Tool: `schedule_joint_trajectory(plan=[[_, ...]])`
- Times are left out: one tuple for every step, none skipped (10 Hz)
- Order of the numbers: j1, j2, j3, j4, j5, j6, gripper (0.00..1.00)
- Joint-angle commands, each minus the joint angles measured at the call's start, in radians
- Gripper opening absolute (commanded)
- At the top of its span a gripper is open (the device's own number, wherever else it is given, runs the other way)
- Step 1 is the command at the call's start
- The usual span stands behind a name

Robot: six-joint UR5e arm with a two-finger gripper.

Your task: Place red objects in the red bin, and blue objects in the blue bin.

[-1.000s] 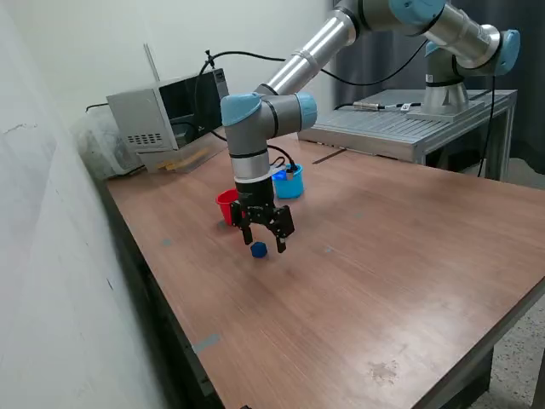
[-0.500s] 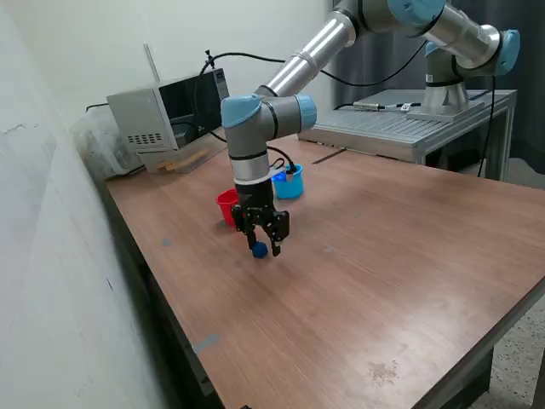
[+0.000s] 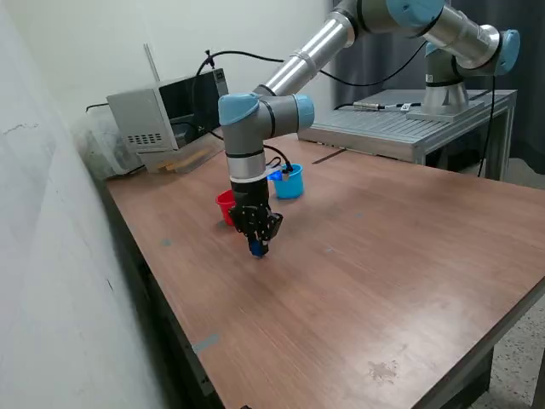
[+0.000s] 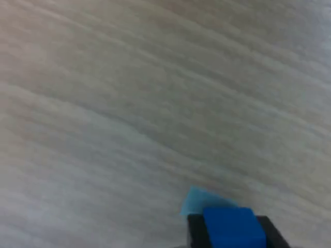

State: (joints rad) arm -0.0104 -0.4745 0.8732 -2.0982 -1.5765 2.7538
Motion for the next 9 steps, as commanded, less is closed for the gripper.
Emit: schedule_joint_trajectory(plan=[[-0.003, -0.050, 0.004, 0.000, -0.010, 0.003, 0.00], [-0.005, -0.096, 0.019, 0.004, -0.010, 0.009, 0.00], [-0.006, -0.169, 0.109, 0.009, -0.011, 0.012, 0.00], [-0.006, -0.241, 0.200, 0.015, -0.022, 0.027, 0.00], [-0.008, -0.309, 0.276, 0.039, -0.078, 0.047, 0.00], [-0.008, -0.379, 0.346, 0.090, -0.095, 0.088, 0.00], [-0.011, -0.457, 0.418, 0.125, -0.094, 0.107, 0.00], [-0.013, -0.537, 0.485, 0.165, -0.096, 0.107, 0.00], [-0.041, -0.577, 0.509, 0.196, -0.094, 0.109, 0.00]])
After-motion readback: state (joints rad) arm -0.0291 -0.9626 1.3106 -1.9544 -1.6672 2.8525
